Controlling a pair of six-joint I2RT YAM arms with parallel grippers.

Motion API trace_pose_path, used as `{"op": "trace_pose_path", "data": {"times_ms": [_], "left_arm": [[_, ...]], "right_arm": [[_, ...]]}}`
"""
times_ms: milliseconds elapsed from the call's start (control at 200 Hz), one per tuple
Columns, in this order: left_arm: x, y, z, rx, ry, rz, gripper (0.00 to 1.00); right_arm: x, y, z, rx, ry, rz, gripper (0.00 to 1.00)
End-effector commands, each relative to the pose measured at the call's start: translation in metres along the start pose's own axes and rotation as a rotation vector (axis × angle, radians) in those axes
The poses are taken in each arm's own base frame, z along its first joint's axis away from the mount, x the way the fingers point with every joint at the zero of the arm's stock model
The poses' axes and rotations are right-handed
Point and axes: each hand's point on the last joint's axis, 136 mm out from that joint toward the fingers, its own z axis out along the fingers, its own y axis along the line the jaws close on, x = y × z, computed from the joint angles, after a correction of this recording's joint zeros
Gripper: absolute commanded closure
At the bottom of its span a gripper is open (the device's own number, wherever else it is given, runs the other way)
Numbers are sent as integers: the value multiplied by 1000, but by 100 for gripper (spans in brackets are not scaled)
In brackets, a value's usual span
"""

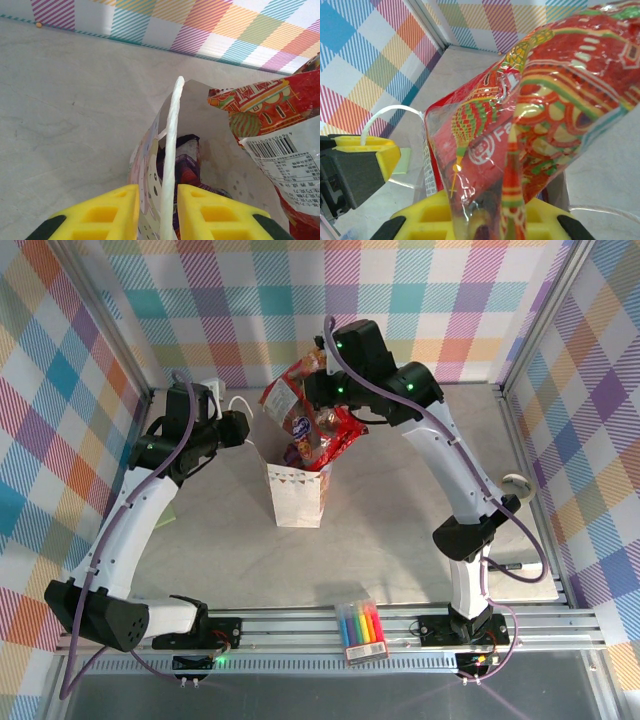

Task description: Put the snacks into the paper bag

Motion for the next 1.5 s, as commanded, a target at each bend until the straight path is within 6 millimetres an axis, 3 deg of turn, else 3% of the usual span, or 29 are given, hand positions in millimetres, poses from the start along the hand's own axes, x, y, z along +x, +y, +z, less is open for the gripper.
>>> {"op": "trace_pose_path", "data": {"times_ms": [0, 125, 270, 770, 1170, 1495], "left_arm": [[-11, -2, -7, 19, -29, -16, 73], [-11, -1, -7, 18, -34, -15, 73], [-11, -1, -9, 18, -36, -14, 73], [-10, -2, -8, 27, -37, -14, 73], [-9, -2, -4, 23, -27, -14, 73], [-12, 7, -5, -28, -35, -37, 73]], "right_arm": [[-48, 31, -27, -138, -184, 63, 100], [-63, 43, -32, -198, -239, 105, 100], [-72, 40, -34, -181, -278, 160, 100], [-53, 26, 4, -1, -293, 269, 100], [-42, 34, -15, 80, -296, 148, 100], [-22, 11, -18, 195, -247, 112, 100]]}}
